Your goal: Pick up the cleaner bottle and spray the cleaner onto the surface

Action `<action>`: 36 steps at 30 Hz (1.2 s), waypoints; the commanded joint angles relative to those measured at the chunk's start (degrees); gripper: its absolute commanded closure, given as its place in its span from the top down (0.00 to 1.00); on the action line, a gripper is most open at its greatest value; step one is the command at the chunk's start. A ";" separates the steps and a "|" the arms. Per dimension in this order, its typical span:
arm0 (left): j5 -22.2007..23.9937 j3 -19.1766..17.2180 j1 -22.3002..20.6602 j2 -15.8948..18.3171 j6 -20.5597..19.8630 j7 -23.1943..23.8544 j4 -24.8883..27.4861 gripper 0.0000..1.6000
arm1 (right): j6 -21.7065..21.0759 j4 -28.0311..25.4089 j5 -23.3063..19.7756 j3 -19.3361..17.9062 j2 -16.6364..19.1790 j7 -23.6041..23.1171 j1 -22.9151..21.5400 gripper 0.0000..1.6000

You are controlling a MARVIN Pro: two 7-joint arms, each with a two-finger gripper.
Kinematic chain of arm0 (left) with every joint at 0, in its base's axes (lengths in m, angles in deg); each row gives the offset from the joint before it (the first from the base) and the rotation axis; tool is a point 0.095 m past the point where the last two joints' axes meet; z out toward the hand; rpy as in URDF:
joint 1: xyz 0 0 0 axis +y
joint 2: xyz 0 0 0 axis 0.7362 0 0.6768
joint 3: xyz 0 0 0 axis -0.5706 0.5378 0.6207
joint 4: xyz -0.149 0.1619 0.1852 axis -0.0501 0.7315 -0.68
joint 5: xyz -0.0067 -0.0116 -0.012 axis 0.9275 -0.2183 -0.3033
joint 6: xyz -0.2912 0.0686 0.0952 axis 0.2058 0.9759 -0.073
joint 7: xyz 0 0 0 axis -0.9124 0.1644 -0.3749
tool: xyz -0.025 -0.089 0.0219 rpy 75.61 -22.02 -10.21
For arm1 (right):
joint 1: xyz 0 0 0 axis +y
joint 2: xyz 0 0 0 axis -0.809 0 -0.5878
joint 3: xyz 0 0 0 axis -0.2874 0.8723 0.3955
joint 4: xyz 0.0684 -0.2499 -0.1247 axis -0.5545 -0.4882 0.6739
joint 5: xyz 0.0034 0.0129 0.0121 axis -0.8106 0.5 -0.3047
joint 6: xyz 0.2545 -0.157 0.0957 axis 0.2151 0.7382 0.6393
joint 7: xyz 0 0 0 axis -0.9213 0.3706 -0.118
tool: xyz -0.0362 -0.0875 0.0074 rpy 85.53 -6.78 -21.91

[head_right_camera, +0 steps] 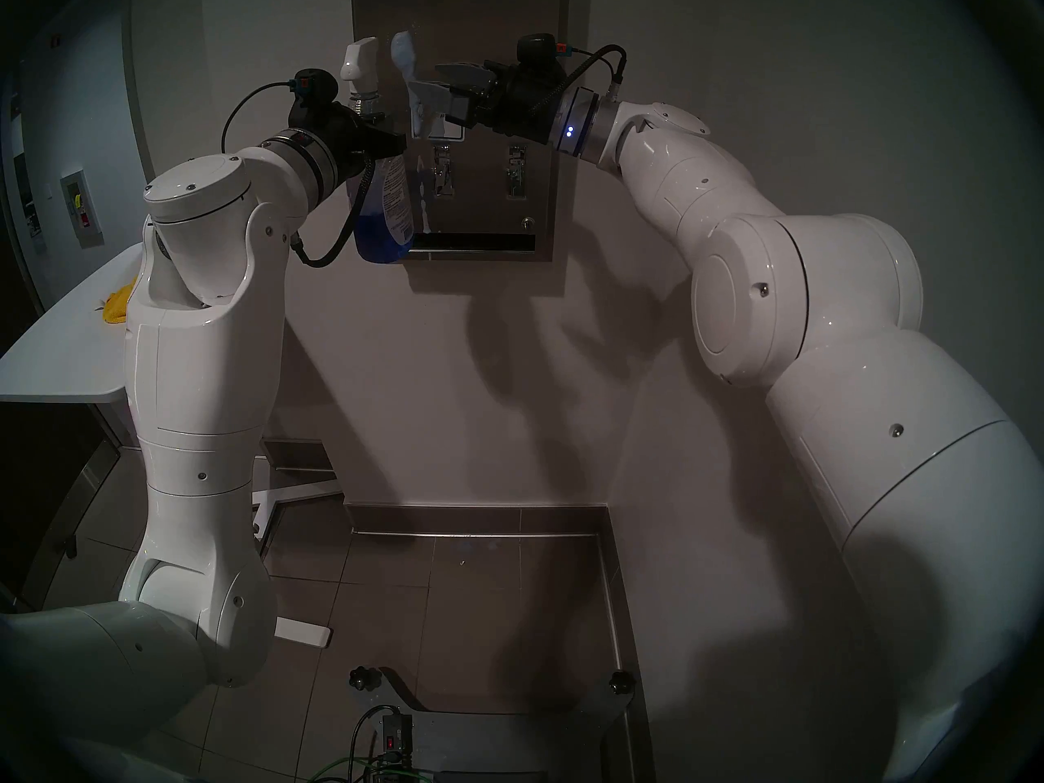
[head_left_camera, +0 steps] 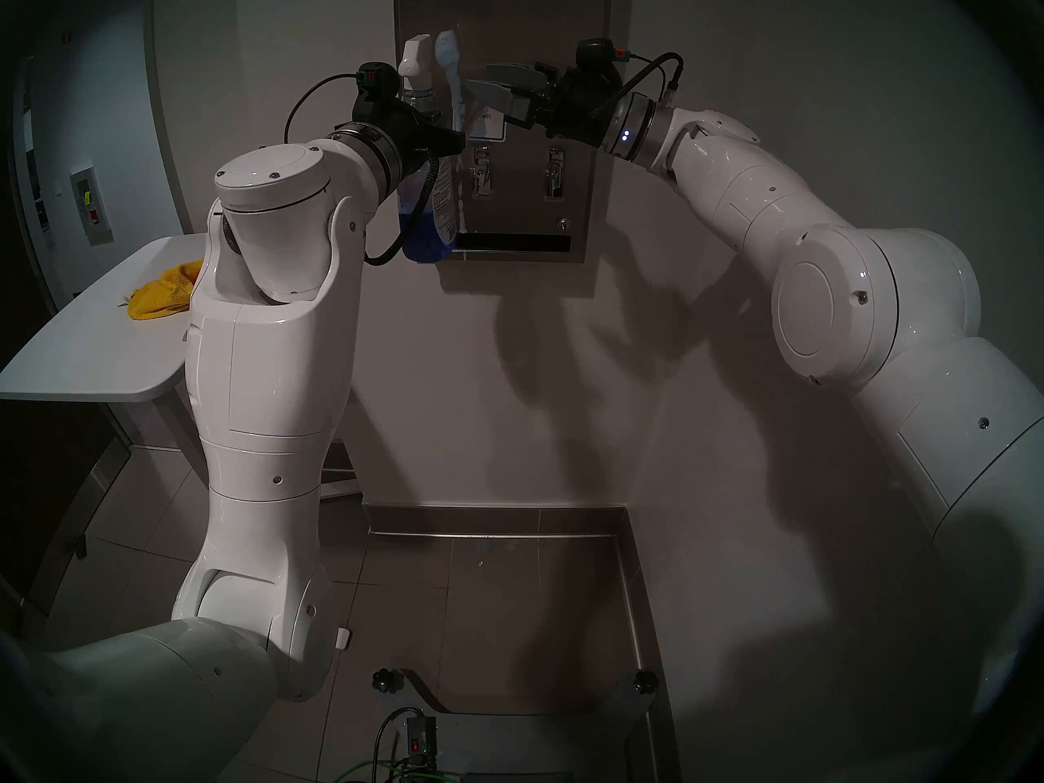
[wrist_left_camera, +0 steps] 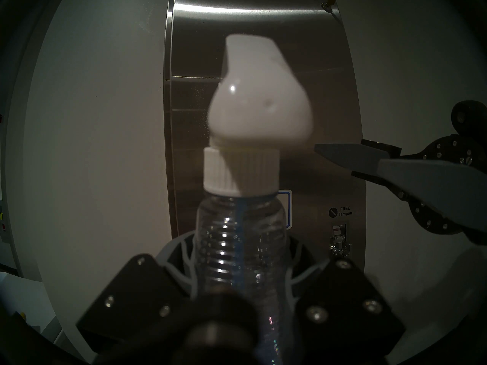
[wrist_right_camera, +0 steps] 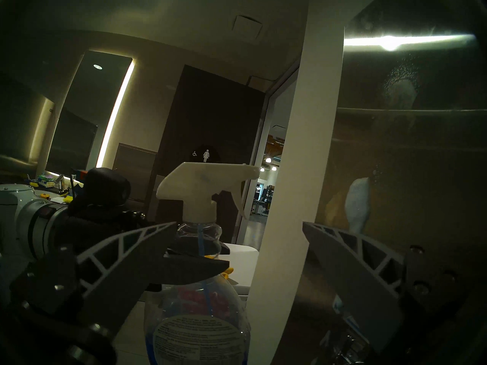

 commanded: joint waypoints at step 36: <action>-1.17 -0.69 -2.94 -0.89 -0.37 0.95 2.45 0.00 | 21.11 -6.82 -1.27 -2.01 -1.54 6.45 6.30 1.00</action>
